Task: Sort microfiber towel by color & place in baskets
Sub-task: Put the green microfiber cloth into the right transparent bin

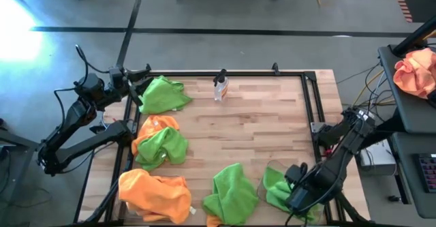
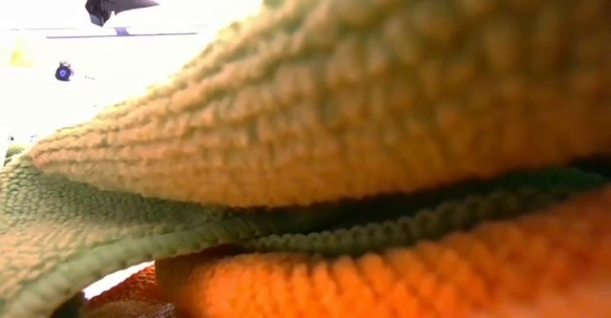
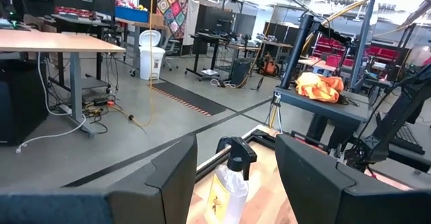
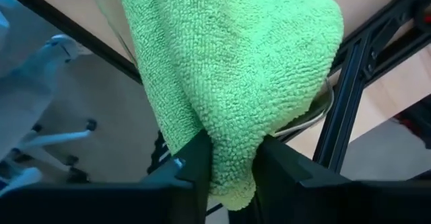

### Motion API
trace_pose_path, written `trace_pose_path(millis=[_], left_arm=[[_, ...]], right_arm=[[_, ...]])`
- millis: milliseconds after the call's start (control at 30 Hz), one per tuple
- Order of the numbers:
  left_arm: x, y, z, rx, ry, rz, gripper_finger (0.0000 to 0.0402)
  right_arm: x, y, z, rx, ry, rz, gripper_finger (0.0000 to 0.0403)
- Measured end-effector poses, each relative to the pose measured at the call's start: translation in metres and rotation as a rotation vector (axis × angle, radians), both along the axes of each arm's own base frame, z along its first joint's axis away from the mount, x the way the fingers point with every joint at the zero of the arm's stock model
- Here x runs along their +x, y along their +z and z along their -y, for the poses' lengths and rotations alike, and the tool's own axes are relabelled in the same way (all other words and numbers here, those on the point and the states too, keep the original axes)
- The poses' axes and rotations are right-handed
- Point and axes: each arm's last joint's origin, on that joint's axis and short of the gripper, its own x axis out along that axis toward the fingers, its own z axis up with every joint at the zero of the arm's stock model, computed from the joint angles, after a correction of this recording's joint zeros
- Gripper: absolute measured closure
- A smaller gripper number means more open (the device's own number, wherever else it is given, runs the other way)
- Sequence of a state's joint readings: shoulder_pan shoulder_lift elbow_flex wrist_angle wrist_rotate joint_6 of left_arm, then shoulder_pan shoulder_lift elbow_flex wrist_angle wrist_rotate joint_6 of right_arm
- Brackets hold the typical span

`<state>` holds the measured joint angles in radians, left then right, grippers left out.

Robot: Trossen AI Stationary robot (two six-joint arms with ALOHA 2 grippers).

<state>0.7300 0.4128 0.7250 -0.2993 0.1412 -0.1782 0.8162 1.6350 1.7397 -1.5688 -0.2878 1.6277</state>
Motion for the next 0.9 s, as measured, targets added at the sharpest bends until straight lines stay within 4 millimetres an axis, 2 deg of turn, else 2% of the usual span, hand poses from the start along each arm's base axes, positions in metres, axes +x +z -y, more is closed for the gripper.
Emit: trace_pose_path(millis=[267, 467, 633, 900], left_arm=[[0.001, 0.0, -0.001, -0.004, 0.0, -0.004, 0.0216], [0.003, -0.001, -0.003, -0.013, 0.0, -0.013, 0.0216], [0.007, -0.003, -0.006, -0.027, 0.0, -0.03, 0.0216], [0.014, -0.009, -0.012, -0.069, -0.006, -0.054, 0.0216]], right_arm=[[0.004, -0.001, 0.003, -0.034, 0.039, 0.053, 0.026], [0.013, 0.0, 0.015, -0.137, 0.061, 0.173, 0.0255], [0.03, -0.003, 0.029, -0.28, 0.075, 0.278, 0.0255], [0.063, -0.025, 0.067, -0.362, 0.141, 0.218, 0.0255]])
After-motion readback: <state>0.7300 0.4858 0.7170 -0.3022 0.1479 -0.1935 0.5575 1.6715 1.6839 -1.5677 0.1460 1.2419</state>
